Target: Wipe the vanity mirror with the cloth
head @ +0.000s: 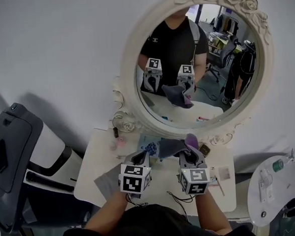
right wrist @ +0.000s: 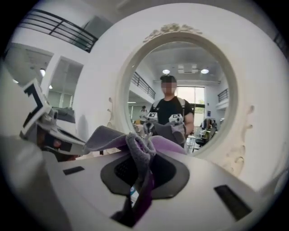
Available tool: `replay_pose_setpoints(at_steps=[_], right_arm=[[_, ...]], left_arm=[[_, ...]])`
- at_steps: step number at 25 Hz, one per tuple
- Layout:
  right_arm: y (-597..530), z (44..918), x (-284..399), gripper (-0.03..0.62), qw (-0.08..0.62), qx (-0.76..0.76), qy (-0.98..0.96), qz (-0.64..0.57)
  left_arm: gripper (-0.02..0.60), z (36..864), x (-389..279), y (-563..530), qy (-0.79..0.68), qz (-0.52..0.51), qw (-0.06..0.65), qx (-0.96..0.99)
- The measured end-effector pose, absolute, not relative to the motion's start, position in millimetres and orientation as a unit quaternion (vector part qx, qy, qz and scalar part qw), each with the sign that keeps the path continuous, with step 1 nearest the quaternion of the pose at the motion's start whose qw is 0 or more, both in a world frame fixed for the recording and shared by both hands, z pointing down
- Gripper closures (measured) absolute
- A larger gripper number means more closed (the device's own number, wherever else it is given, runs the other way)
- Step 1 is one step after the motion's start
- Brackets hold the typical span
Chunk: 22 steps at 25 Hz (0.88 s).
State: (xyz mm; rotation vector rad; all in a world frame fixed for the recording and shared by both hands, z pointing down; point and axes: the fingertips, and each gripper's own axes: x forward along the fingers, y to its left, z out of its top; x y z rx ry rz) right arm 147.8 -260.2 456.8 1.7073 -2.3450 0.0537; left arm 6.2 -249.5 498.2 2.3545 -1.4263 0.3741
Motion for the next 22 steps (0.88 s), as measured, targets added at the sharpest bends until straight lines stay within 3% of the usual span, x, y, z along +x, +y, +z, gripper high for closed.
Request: replay_pose_setpoints(at_steps=[4, 8, 22], right_arm=[[-227.8, 430.6, 215.2, 0.548, 0.083, 0.647, -0.758, 0.006], [-209.3, 425.0, 248.6, 0.548, 0.062, 0.672, -0.738, 0.014], [-197.4, 453.2, 221.8, 0.548, 0.059, 0.647, -0.758, 0.05]], left_arm=[[0.584, 505.4, 26.9, -244.5, -0.485, 0.161, 0.148, 0.847], [0.584, 512.5, 46.4, -236.4, -0.457, 0.169, 0.159, 0.859], [0.584, 513.5, 50.4, -230.2, -0.439, 0.176, 0.156, 0.867]])
